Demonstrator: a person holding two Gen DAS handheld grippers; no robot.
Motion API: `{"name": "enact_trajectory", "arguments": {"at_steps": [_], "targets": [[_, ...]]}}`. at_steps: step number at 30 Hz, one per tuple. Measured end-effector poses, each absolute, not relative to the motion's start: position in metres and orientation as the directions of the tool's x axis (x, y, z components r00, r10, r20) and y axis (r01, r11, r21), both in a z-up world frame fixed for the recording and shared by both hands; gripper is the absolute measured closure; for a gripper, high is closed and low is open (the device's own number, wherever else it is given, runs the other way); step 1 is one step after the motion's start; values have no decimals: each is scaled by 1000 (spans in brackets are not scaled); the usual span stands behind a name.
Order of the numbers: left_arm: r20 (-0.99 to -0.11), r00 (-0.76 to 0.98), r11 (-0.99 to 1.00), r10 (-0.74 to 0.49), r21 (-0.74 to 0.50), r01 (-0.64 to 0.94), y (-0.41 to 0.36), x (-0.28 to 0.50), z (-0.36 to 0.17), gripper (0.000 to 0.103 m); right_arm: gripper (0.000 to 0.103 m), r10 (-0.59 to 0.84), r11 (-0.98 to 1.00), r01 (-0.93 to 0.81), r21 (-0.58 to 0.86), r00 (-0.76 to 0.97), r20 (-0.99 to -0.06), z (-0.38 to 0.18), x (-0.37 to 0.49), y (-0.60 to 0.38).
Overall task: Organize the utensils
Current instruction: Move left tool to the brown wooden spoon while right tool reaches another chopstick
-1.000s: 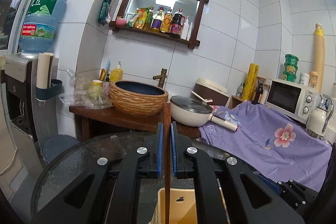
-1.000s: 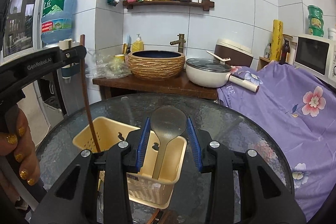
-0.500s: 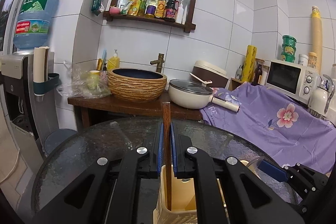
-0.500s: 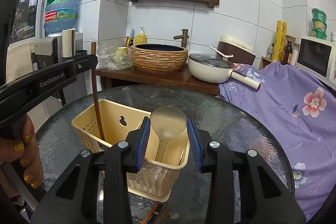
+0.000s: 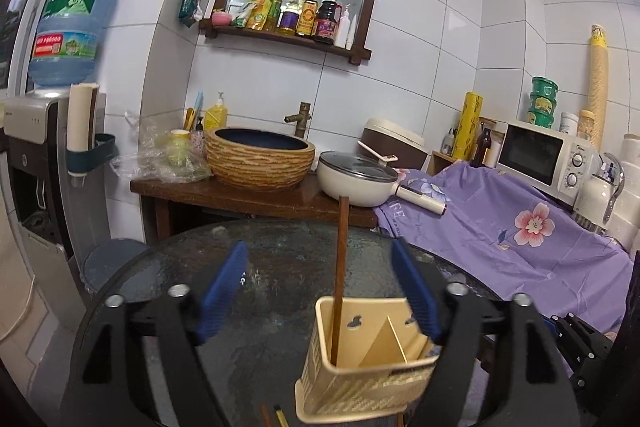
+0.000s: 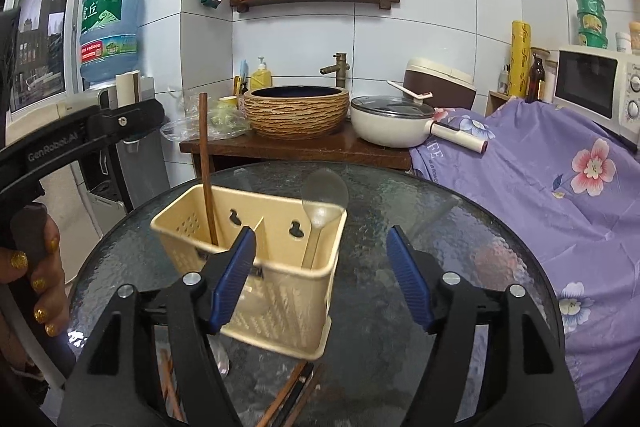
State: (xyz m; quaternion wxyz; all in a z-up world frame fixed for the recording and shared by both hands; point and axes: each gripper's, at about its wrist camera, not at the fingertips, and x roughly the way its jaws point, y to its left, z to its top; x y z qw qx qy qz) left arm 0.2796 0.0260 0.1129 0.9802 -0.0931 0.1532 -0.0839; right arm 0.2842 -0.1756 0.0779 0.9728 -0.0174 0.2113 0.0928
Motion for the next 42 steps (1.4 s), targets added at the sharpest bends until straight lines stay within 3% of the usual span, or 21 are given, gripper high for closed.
{"name": "enact_trajectory", "arguments": {"at_steps": [2, 6, 11, 18, 22, 26, 31, 34, 42], "targets": [[-322, 925, 967, -203, -214, 138, 30, 274, 108, 13, 34, 178, 981, -194, 9, 881, -438, 74, 271, -178], [-415, 886, 972, -205, -196, 133, 39, 263, 90, 8, 33, 193, 978, -204, 34, 843, -502, 58, 256, -182], [-489, 853, 980, -182, -161, 117, 50, 249, 67, 8, 33, 181, 978, -206, 28, 778, -601, 26, 243, -180], [-590, 787, 981, -179, -163, 100, 63, 241, 34, 10, 37, 187, 978, -201, 57, 718, -670, -7, 231, -180], [-635, 750, 980, -188, -176, 96, 70, 236, 17, 17, 43, 235, 966, -243, 86, 691, -683, -17, 225, -177], [-683, 697, 974, -217, -203, 105, 74, 230, 0, 36, 47, 296, 940, -328, 93, 652, -698, -19, 223, -160], [-725, 637, 963, -262, -236, 128, 73, 220, -15, 51, 57, 367, 895, -435, 98, 593, -717, -18, 223, -133], [-744, 597, 953, -300, -262, 152, 65, 215, -23, 56, 62, 382, 879, -464, 107, 552, -741, -22, 229, -123], [-788, 540, 955, -295, -236, 178, 46, 211, -41, 63, 63, 380, 872, -481, 95, 540, -751, -20, 239, -117]]}}
